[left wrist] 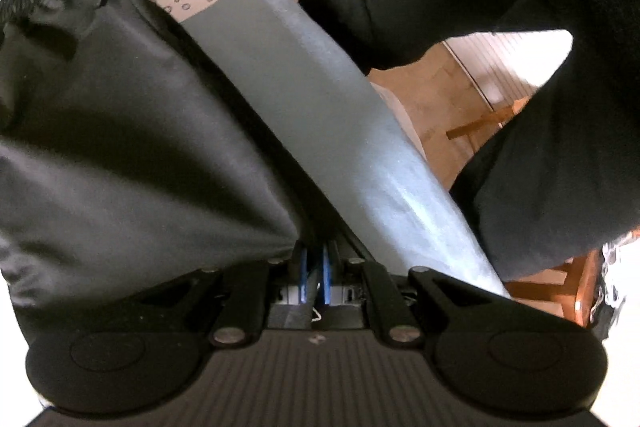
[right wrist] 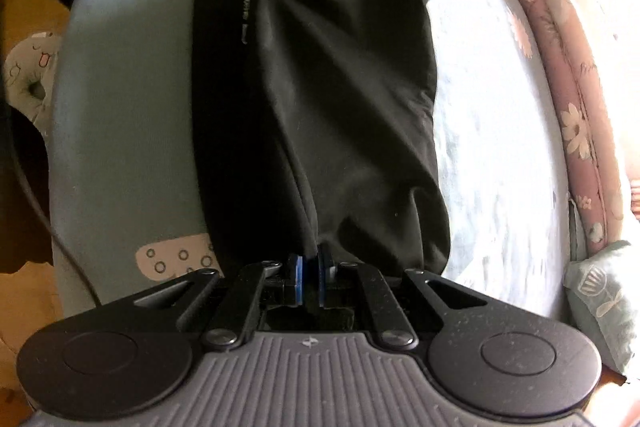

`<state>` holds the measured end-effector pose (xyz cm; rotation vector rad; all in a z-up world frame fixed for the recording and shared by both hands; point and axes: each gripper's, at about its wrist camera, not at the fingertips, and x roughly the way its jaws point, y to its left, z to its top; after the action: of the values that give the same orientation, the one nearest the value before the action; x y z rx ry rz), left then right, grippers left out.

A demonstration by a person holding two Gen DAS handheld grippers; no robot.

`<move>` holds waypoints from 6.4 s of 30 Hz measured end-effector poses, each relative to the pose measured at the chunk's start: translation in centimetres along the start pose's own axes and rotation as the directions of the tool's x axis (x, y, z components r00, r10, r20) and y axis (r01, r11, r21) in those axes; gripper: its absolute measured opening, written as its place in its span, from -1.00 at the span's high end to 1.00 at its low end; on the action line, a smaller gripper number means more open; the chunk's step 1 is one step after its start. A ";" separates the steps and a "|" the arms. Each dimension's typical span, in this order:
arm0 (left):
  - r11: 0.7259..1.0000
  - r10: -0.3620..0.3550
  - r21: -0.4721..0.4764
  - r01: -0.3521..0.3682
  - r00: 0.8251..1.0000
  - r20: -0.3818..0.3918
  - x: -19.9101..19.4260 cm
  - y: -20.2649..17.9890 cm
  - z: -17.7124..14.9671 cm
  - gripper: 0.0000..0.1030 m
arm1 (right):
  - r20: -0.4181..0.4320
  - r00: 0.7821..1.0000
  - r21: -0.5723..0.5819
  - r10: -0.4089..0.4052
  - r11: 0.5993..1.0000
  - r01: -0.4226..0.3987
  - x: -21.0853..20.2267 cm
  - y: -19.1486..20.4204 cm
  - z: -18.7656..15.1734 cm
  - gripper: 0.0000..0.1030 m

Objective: Fold clothes

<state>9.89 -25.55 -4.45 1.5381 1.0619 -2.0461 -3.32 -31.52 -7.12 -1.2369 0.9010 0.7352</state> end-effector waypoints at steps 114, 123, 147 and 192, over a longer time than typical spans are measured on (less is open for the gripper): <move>0.190 0.554 -0.977 0.092 0.812 0.185 -1.5 -4.2 -8.0 0.02 | 0.138 0.955 0.944 0.263 0.258 -0.207 3.8 -8.6 1.0 0.36; -0.232 0.608 -0.953 0.195 0.794 0.014 -1.5 -9.5 -18.1 -0.10 | 0.420 0.897 0.821 0.142 0.362 -0.442 1.9 -15.9 10.1 0.36; -0.388 0.720 -0.789 0.476 0.691 0.063 1.3 -15.6 -29.3 -0.24 | 0.437 0.834 0.808 0.337 0.261 -0.528 14.9 -19.1 21.1 0.88; -0.282 0.805 -0.721 0.633 0.565 0.180 -0.4 -10.7 -29.9 -0.34 | 0.562 0.740 0.726 0.369 0.208 -0.655 11.6 -17.2 18.7 0.83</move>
<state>22.26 3.70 -3.95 -0.4794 1.2639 -0.4636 20.25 -16.54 -7.76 0.2423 1.2552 0.7253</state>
